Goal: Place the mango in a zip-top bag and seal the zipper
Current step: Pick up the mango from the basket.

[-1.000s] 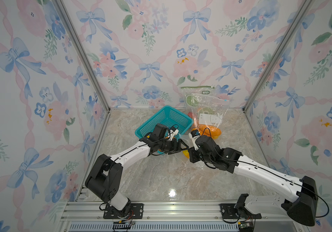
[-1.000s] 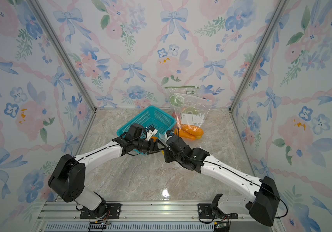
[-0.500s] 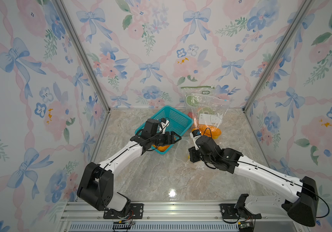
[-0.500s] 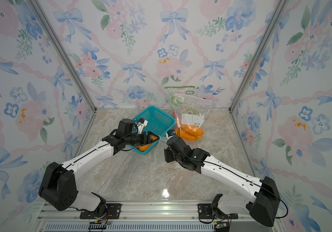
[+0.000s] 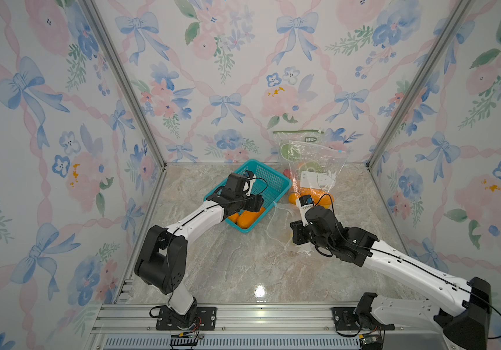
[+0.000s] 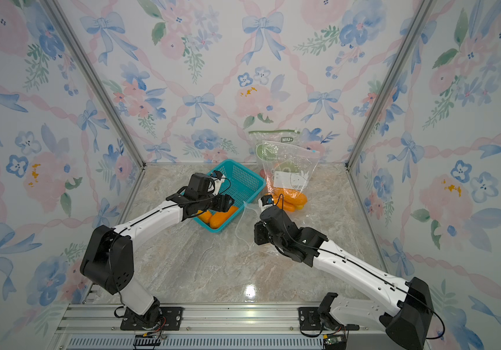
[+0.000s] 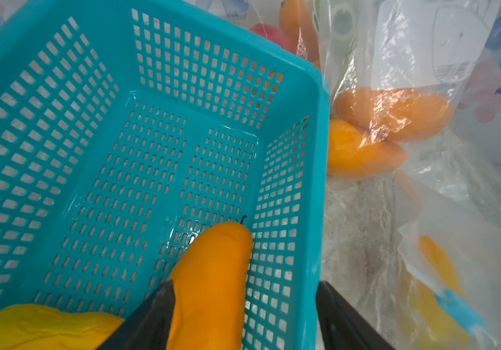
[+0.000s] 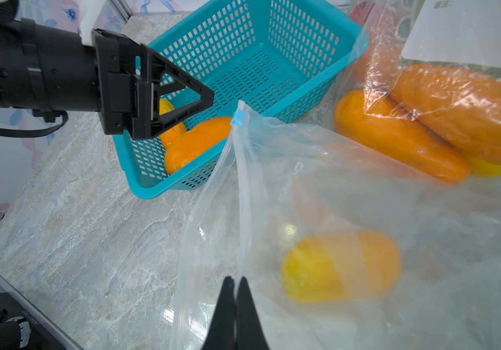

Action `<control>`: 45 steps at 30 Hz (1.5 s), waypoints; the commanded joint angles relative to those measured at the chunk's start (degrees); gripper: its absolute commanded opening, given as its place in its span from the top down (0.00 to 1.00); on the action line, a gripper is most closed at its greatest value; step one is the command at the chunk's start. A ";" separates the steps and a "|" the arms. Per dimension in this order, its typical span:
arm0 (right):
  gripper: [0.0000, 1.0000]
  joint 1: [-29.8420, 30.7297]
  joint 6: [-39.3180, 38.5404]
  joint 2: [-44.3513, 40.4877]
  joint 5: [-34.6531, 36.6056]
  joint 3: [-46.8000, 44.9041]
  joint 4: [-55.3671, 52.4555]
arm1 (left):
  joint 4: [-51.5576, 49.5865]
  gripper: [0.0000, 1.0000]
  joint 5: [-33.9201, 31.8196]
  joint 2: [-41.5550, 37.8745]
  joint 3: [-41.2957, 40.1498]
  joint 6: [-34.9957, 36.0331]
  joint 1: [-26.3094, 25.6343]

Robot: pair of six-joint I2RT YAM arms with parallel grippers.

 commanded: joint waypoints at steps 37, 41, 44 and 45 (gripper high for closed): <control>1.00 -2.68 1.75 0.48 1.00 -1.29 1.94 | -21.89 0.22 -7.19 24.58 20.05 19.03 4.15; 1.00 -2.94 2.18 1.01 0.94 -1.34 2.70 | -21.85 0.29 -8.77 26.86 21.43 18.46 4.16; 1.00 -3.13 2.08 1.60 0.97 -0.99 2.62 | -21.81 0.37 -8.80 28.63 22.96 17.87 4.23; 1.00 -3.24 2.11 1.58 0.97 -1.10 2.70 | -21.81 0.42 -8.45 28.96 23.48 17.69 4.17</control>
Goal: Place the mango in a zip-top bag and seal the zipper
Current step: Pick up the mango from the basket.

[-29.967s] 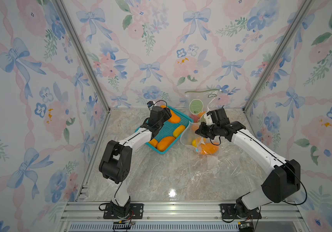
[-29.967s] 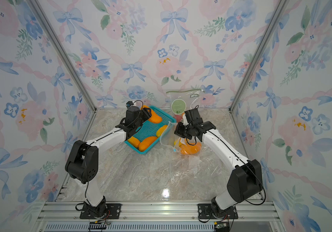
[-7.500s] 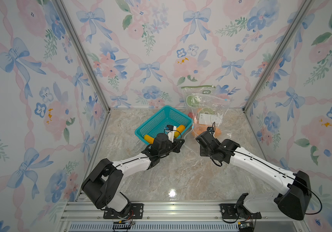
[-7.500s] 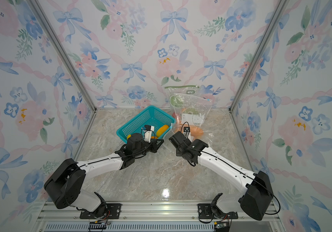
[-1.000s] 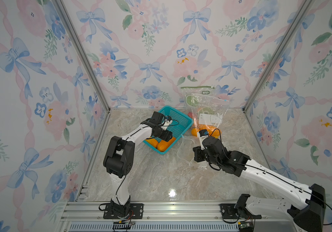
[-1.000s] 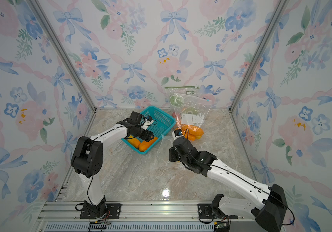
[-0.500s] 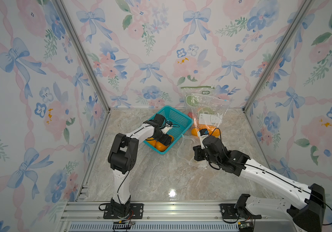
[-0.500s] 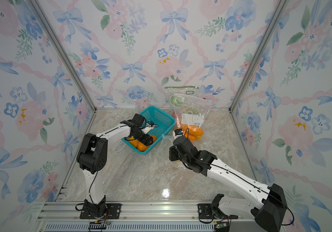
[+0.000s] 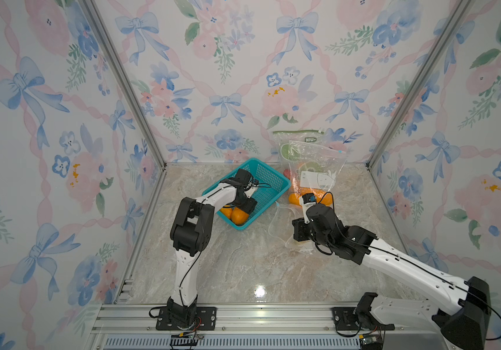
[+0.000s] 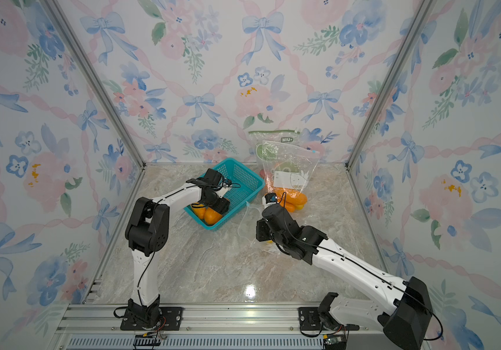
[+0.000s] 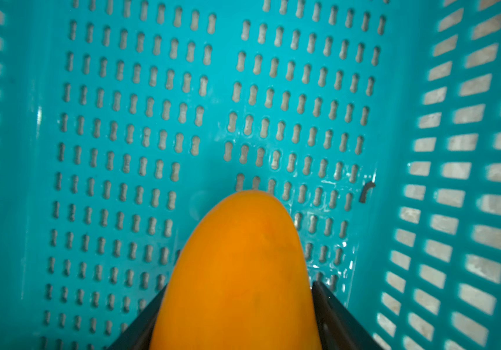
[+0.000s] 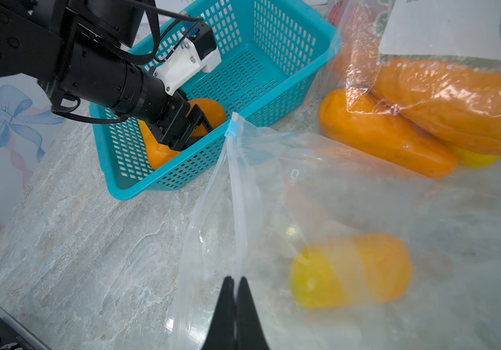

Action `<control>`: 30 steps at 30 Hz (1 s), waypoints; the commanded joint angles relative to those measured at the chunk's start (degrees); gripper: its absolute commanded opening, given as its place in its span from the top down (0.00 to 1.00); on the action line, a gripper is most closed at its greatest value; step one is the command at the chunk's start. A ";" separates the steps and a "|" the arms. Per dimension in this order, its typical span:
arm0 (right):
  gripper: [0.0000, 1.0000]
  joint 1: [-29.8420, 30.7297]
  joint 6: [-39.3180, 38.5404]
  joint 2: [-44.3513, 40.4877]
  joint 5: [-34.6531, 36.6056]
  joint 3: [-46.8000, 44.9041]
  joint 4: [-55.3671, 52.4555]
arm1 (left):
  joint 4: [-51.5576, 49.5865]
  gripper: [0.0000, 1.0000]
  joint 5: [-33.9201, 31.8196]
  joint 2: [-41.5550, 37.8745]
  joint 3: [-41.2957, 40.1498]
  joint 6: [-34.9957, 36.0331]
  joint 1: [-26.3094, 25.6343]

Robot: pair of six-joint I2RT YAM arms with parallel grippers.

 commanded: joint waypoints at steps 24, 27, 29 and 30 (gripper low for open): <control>1.00 -3.76 2.90 -2.70 0.36 -4.68 3.37 | 18.73 1.00 4.16 -20.37 -13.25 -11.53 3.66; 1.00 -4.02 3.07 -2.27 -0.05 -4.44 3.54 | 24.49 1.00 3.98 -25.96 -19.59 -13.98 3.65; 1.00 -4.11 3.07 -1.90 -0.29 -4.20 3.55 | 27.68 1.00 4.14 -29.06 -23.09 -15.76 3.63; 1.00 -4.13 3.12 -1.72 -0.36 -4.14 3.68 | 29.28 1.00 4.33 -30.48 -24.76 -16.48 3.63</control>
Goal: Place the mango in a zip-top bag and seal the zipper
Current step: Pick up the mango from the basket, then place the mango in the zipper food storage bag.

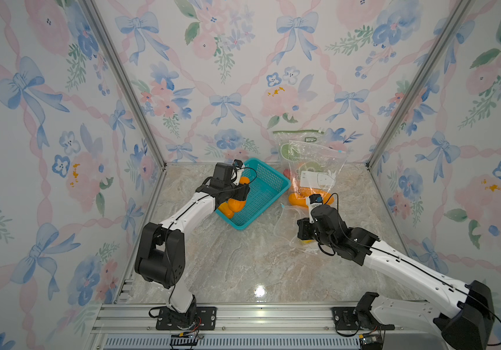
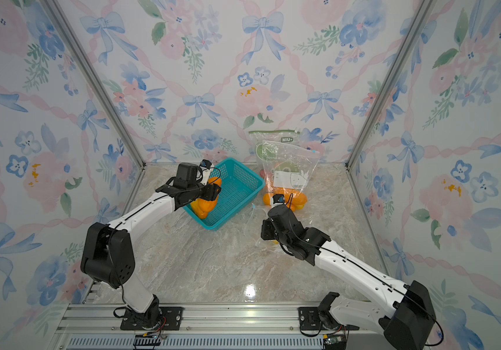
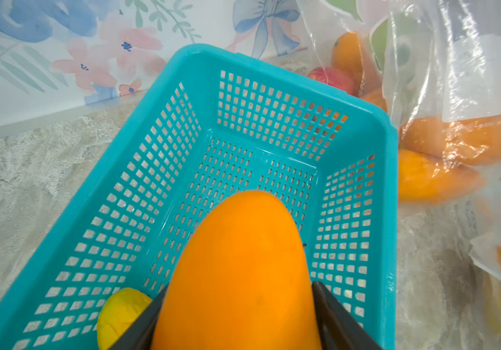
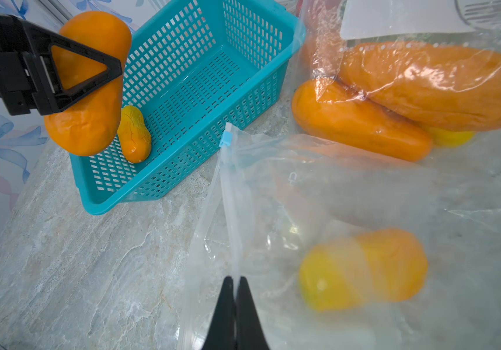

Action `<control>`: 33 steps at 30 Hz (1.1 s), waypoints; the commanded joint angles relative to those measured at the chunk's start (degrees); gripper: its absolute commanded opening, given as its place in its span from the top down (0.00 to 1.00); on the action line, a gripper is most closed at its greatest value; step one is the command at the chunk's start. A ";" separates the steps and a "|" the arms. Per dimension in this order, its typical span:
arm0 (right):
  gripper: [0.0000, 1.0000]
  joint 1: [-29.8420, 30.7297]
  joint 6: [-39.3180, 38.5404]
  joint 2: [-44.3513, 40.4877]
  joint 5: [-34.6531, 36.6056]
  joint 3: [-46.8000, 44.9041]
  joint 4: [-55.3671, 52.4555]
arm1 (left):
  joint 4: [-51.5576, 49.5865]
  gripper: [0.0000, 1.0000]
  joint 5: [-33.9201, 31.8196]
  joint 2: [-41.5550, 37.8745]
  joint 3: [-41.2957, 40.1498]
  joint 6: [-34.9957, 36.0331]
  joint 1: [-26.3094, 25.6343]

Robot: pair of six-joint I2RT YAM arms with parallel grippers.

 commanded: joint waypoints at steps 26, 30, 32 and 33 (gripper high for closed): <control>1.00 -0.79 6.38 1.42 -4.58 1.08 6.11 | 41.39 1.00 -9.27 -28.50 -32.46 -42.91 -15.27; 1.00 -0.79 7.98 0.69 -4.91 1.86 5.88 | 45.88 1.00 -13.48 -25.95 -33.88 -44.37 -19.11; 1.00 -0.77 9.23 0.26 -5.06 2.00 6.28 | 48.13 1.00 -14.34 -24.13 -33.34 -44.71 -20.54; 1.00 -0.83 9.98 -0.02 -5.19 1.85 6.73 | 49.16 1.00 -14.46 -23.17 -33.34 -44.78 -21.16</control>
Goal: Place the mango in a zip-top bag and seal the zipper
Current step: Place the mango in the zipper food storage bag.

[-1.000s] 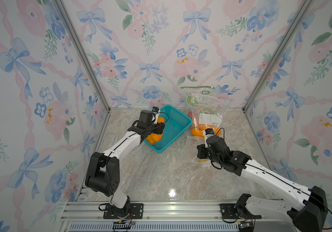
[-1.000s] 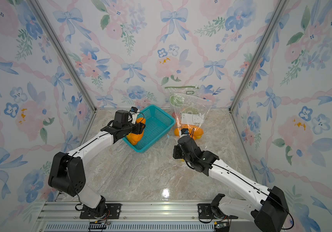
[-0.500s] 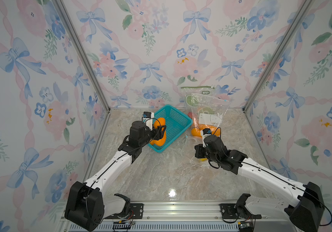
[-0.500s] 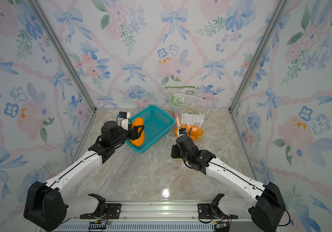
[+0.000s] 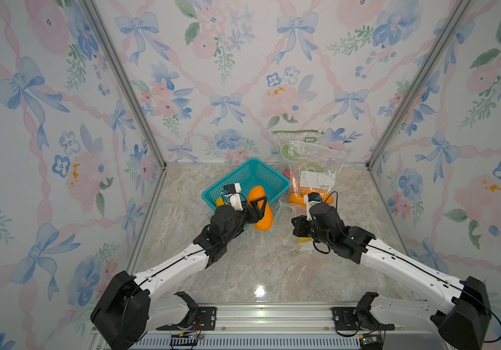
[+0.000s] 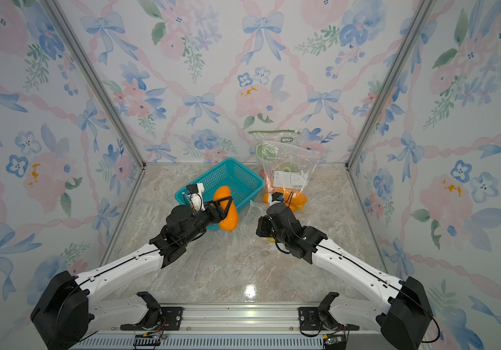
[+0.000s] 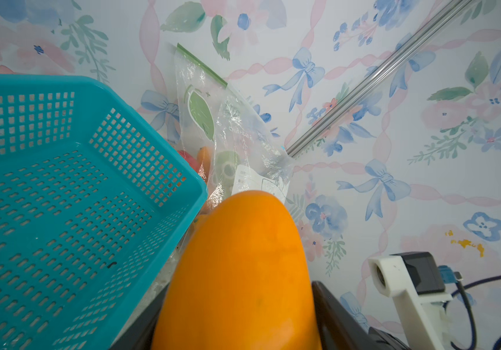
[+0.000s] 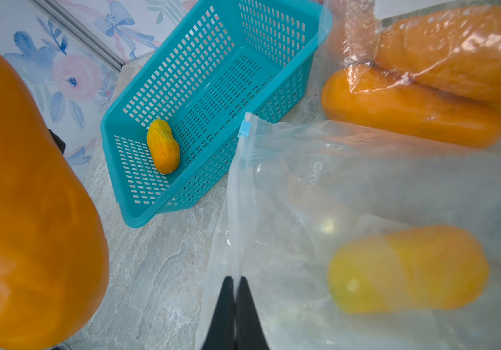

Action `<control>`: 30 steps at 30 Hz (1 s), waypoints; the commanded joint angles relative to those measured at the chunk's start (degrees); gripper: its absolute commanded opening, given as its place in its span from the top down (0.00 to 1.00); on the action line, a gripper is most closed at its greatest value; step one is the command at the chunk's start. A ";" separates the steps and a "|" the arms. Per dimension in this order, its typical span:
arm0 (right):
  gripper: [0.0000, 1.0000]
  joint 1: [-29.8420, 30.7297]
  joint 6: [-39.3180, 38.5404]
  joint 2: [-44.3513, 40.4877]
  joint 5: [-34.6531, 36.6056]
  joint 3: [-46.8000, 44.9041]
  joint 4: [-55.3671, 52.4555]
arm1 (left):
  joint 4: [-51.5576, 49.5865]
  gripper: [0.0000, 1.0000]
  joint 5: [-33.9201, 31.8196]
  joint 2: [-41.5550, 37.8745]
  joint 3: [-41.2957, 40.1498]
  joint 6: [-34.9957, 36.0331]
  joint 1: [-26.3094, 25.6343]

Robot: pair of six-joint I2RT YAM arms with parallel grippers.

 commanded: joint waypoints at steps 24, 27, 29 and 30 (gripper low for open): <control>1.00 -3.21 10.60 -2.55 -5.48 2.02 13.74 | 16.46 0.81 -6.10 17.17 8.95 4.81 -6.50; 1.00 -4.44 11.59 -2.44 -5.96 1.67 15.91 | 16.45 0.74 -5.74 17.08 9.22 5.31 -6.50; 1.00 -4.97 11.91 -2.19 -6.19 1.67 16.93 | 16.40 0.63 -5.42 16.97 9.33 5.88 -6.50; 1.00 -5.09 12.04 -2.08 -6.33 1.75 17.40 | 16.37 0.58 -5.26 17.03 9.44 6.10 -6.54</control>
